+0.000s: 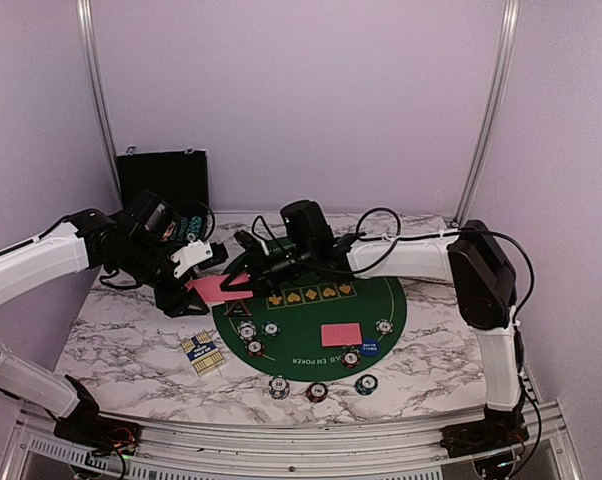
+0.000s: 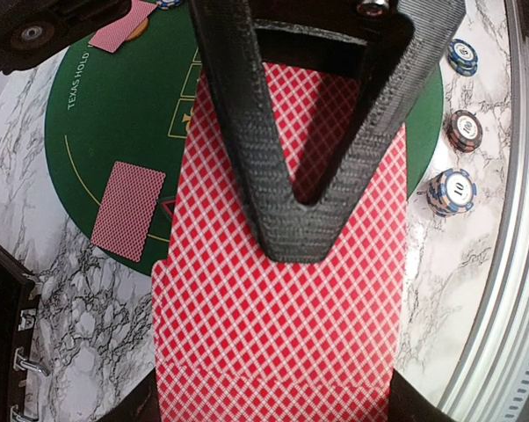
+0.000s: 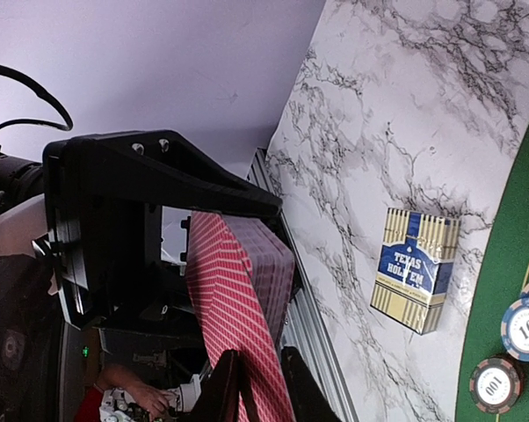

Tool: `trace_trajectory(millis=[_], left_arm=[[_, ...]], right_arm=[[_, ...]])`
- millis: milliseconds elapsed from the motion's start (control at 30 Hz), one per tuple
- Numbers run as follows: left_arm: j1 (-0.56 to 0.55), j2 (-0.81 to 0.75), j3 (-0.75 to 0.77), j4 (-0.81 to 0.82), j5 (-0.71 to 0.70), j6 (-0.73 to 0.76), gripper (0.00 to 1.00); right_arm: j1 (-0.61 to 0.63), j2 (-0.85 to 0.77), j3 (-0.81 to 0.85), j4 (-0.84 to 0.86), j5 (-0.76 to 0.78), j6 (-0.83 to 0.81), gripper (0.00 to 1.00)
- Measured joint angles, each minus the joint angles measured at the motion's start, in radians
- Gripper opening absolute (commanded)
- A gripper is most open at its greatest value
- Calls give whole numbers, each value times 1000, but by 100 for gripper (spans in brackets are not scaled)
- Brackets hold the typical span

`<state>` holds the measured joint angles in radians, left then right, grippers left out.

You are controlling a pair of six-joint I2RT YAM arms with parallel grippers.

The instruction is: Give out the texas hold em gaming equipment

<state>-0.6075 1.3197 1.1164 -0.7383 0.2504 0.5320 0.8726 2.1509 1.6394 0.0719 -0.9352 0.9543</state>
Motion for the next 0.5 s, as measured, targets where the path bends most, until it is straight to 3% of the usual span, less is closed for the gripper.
trace_trajectory(millis=[300, 500], left_arm=[[0, 0, 0, 0, 0, 3, 0], [0, 0, 0, 1, 0, 4, 0]], right_arm=[[-38, -19, -18, -83, -2, -47, 14], [-62, -24, -36, -135, -3, -73, 6]])
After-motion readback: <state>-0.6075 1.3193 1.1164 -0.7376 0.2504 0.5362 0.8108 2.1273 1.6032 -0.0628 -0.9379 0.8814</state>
